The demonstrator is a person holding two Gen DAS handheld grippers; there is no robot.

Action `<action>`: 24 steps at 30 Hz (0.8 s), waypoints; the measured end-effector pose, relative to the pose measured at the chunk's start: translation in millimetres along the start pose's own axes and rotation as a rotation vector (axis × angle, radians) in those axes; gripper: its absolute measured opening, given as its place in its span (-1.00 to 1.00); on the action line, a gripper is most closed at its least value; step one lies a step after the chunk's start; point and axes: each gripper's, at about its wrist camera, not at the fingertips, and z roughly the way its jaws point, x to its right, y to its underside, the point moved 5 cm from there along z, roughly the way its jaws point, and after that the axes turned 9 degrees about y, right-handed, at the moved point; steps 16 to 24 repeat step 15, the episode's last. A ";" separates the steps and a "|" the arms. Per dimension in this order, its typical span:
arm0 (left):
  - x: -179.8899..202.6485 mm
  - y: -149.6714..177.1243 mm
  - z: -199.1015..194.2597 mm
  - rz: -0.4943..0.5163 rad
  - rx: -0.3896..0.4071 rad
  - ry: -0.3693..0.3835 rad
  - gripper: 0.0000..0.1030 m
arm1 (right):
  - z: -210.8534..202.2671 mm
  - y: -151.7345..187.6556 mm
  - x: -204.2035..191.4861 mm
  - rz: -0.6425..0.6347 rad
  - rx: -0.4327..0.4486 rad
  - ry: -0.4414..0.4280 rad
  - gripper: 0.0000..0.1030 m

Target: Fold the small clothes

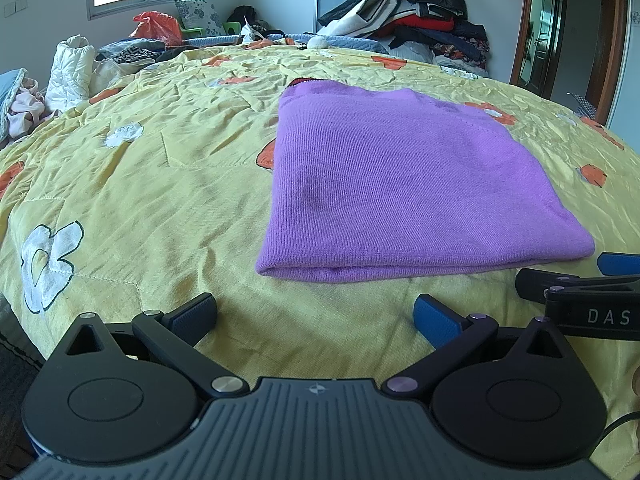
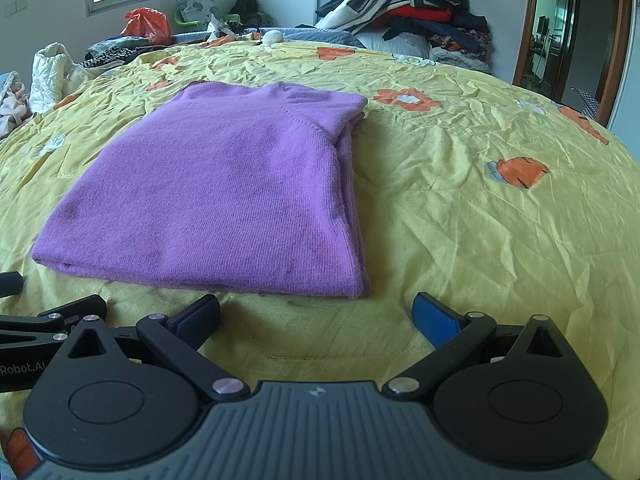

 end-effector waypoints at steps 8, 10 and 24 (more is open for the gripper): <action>-0.1 0.0 0.1 0.000 0.001 0.000 1.00 | -0.1 0.2 0.1 -0.001 0.004 0.000 1.00; 0.1 0.0 0.0 0.000 0.000 0.000 1.00 | -0.6 0.5 2.1 0.010 0.004 0.007 1.00; 0.4 0.2 -0.2 0.000 0.000 0.000 1.00 | -1.3 1.7 3.8 0.029 0.009 0.031 1.00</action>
